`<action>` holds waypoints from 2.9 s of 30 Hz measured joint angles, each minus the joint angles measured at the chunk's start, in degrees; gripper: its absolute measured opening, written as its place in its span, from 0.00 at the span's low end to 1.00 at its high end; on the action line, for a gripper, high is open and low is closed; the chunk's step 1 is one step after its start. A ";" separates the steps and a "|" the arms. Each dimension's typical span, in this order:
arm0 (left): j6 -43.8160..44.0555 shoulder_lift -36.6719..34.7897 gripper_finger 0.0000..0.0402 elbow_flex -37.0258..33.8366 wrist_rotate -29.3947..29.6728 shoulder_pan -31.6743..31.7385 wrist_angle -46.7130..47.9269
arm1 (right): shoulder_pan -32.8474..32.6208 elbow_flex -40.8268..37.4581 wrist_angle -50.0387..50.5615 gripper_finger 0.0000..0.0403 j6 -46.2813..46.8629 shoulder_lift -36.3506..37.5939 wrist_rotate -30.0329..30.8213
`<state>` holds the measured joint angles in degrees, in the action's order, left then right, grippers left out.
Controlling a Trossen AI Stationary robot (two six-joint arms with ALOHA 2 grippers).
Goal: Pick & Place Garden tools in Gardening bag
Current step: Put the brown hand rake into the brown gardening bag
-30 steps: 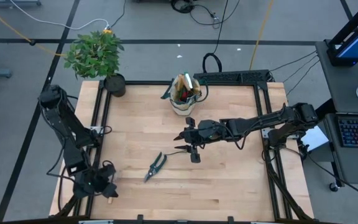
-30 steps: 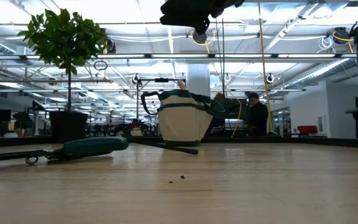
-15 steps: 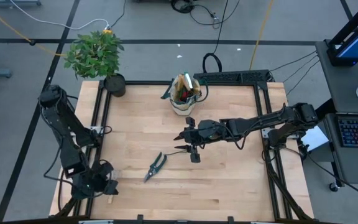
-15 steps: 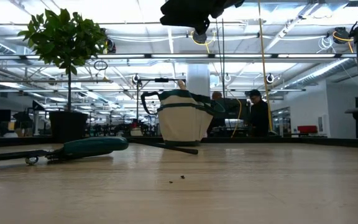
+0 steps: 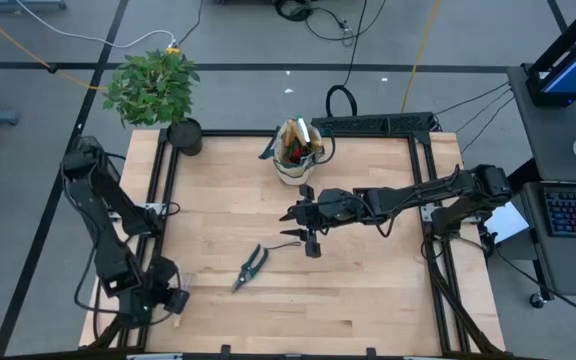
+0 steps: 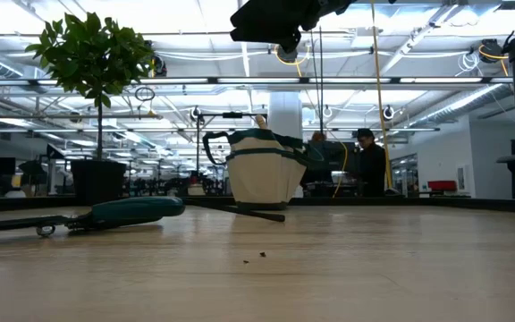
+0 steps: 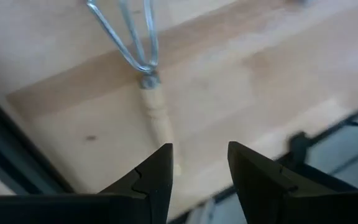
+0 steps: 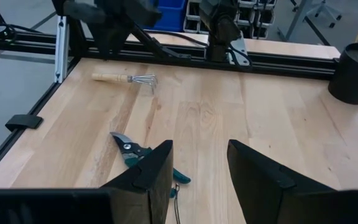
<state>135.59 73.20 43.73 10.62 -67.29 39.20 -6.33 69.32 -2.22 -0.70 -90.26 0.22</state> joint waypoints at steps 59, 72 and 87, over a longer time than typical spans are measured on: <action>-24.18 12.64 0.40 -0.13 -19.92 12.07 -2.37 | 0.74 0.00 -0.11 0.36 0.18 0.00 -0.05; -22.53 18.81 0.40 0.06 -24.74 12.17 -9.66 | 0.72 0.00 -0.11 0.36 0.08 0.00 -0.08; -22.11 18.13 0.17 -0.11 -26.22 11.93 -10.84 | 0.74 0.00 -0.11 0.36 -0.52 0.00 -0.08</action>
<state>113.48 91.33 43.62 -15.59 -55.35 28.36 -5.58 69.32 -2.33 -1.21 -90.26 0.14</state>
